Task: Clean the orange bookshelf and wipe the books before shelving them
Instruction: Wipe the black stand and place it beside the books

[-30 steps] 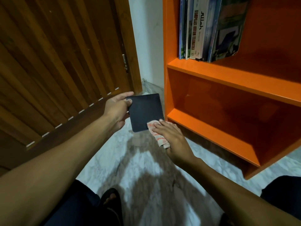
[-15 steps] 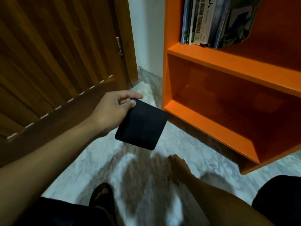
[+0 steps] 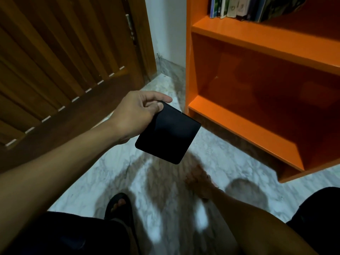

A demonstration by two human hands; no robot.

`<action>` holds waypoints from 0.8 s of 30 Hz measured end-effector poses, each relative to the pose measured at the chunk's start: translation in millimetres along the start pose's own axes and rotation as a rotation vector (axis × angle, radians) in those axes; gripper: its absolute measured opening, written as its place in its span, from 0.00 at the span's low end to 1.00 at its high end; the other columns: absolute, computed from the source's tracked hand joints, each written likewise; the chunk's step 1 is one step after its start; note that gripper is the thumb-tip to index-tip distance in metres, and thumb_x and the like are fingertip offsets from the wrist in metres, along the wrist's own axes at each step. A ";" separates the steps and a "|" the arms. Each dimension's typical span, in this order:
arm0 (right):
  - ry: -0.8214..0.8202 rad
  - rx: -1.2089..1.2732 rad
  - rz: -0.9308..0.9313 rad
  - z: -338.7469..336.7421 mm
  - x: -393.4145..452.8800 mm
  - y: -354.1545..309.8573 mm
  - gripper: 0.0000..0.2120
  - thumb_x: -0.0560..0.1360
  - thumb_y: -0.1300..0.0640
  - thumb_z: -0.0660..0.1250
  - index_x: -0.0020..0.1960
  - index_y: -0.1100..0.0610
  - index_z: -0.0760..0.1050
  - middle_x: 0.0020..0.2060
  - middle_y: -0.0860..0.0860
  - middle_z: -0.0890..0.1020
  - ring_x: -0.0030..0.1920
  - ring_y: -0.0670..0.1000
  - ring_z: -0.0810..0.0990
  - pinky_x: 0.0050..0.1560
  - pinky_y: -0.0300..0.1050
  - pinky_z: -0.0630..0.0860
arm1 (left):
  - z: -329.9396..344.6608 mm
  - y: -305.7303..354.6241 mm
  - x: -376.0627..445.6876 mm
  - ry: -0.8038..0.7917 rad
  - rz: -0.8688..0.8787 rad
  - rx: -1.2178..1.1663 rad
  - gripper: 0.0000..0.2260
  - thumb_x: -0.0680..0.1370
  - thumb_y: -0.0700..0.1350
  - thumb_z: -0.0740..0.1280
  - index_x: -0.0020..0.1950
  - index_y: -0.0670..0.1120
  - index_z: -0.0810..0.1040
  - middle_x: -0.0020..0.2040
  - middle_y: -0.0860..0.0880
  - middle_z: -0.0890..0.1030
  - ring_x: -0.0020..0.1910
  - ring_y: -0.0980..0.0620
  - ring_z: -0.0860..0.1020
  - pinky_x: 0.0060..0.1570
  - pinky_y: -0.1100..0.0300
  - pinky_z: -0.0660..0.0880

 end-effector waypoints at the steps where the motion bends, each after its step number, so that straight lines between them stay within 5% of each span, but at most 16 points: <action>1: 0.016 0.042 -0.011 -6.6 -2.9 -1.0 0.25 0.82 0.50 0.61 0.75 0.59 0.64 0.76 0.56 0.63 0.76 0.58 0.61 0.74 0.51 0.57 | -0.3 1.6 -0.2 0.006 0.010 0.013 0.13 0.82 0.41 0.65 0.49 0.56 0.86 0.47 0.37 0.84 0.43 0.43 0.79 0.46 0.52 0.71; 4: 0.110 0.137 0.078 -34.8 -15.3 -0.1 0.14 0.83 0.52 0.57 0.58 0.59 0.76 0.57 0.56 0.80 0.56 0.56 0.79 0.62 0.50 0.75 | -3.2 6.4 -2.7 0.018 0.025 0.090 0.11 0.82 0.42 0.65 0.52 0.54 0.86 0.48 0.50 0.86 0.49 0.44 0.83 0.48 0.47 0.78; 7: 0.270 0.293 0.133 -76.3 -32.0 -8.8 0.10 0.77 0.55 0.66 0.37 0.52 0.74 0.34 0.48 0.78 0.37 0.48 0.77 0.41 0.47 0.79 | -8.6 17.1 -4.8 0.028 0.066 0.199 0.11 0.83 0.42 0.64 0.54 0.54 0.85 0.51 0.54 0.86 0.49 0.50 0.83 0.48 0.53 0.78; 10: 0.406 0.408 0.033 -129.1 -46.9 -35.0 0.14 0.76 0.62 0.67 0.32 0.57 0.70 0.28 0.51 0.76 0.33 0.51 0.77 0.42 0.51 0.80 | -15.2 34.8 -10.3 0.044 0.158 0.349 0.11 0.83 0.42 0.64 0.57 0.54 0.84 0.56 0.55 0.84 0.54 0.58 0.80 0.45 0.70 0.72; 13: 0.446 0.459 -0.111 -186.8 -69.8 -78.1 0.15 0.78 0.63 0.64 0.34 0.64 0.66 0.31 0.58 0.71 0.32 0.54 0.68 0.41 0.62 0.78 | -21.5 57.1 -19.7 0.077 0.243 0.385 0.12 0.83 0.42 0.64 0.59 0.53 0.84 0.58 0.54 0.84 0.58 0.56 0.79 0.50 0.65 0.74; 15: 0.495 0.529 -0.191 -230.7 -96.3 -110.7 0.12 0.79 0.63 0.64 0.38 0.65 0.71 0.34 0.59 0.73 0.34 0.55 0.68 0.34 0.52 0.72 | -23.6 79.5 -31.5 0.119 0.321 0.413 0.12 0.82 0.41 0.64 0.60 0.53 0.84 0.57 0.55 0.84 0.56 0.60 0.79 0.54 0.64 0.75; 19: 0.555 0.622 -0.428 -310.8 -172.1 -180.1 0.07 0.79 0.61 0.65 0.46 0.61 0.80 0.36 0.53 0.80 0.35 0.51 0.77 0.33 0.41 0.73 | -5.6 128.9 -64.0 0.077 0.580 0.589 0.15 0.81 0.38 0.65 0.63 0.51 0.82 0.56 0.54 0.85 0.46 0.73 0.77 0.47 0.79 0.70; 24: 0.524 0.516 -0.620 -357.2 -262.5 -236.9 0.10 0.80 0.51 0.67 0.47 0.57 0.79 0.34 0.52 0.77 0.30 0.50 0.74 0.27 0.37 0.69 | 27.5 175.0 -93.8 -0.087 0.812 0.875 0.23 0.75 0.38 0.67 0.69 0.50 0.77 0.62 0.49 0.83 0.57 0.51 0.82 0.52 0.57 0.79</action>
Point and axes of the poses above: each hand's wrist, its own x-axis towards the middle knuckle, its own z-axis out of the palm, y = z × x, the point moved 8 cm from there along x, towards the middle knuckle
